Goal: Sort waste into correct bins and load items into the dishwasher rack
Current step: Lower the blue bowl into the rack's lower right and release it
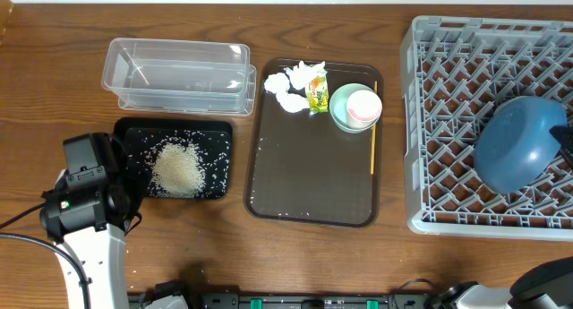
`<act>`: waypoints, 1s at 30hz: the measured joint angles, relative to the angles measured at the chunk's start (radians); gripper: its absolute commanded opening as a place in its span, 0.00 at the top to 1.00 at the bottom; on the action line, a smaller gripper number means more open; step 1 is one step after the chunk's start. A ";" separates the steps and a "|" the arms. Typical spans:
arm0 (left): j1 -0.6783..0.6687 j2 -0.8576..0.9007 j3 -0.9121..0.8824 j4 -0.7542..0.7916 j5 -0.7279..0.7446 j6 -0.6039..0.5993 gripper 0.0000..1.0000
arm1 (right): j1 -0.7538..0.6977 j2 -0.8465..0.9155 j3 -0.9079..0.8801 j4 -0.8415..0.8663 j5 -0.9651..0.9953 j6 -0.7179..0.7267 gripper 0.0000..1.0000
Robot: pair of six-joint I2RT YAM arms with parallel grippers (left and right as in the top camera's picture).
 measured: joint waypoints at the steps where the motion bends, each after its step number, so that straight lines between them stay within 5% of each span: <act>1: 0.000 0.000 0.000 0.000 0.000 0.000 0.03 | 0.000 -0.001 0.002 0.003 0.012 0.011 0.81; 12: 0.000 0.000 0.000 0.000 0.000 0.000 0.03 | 0.000 -0.040 0.009 0.036 0.154 0.101 0.74; 14: 0.000 0.000 0.000 0.000 0.000 0.000 0.03 | 0.000 -0.061 0.002 0.041 0.225 0.121 0.61; 16: 0.000 0.000 0.000 0.000 0.000 0.000 0.03 | 0.001 -0.083 -0.014 0.035 0.299 0.134 0.28; 17: 0.000 0.000 0.000 0.000 0.000 0.000 0.03 | 0.003 -0.090 -0.023 0.032 0.328 0.143 0.21; 30: 0.000 0.000 0.000 0.000 0.000 0.000 0.03 | 0.003 -0.205 -0.042 0.039 0.434 0.175 0.20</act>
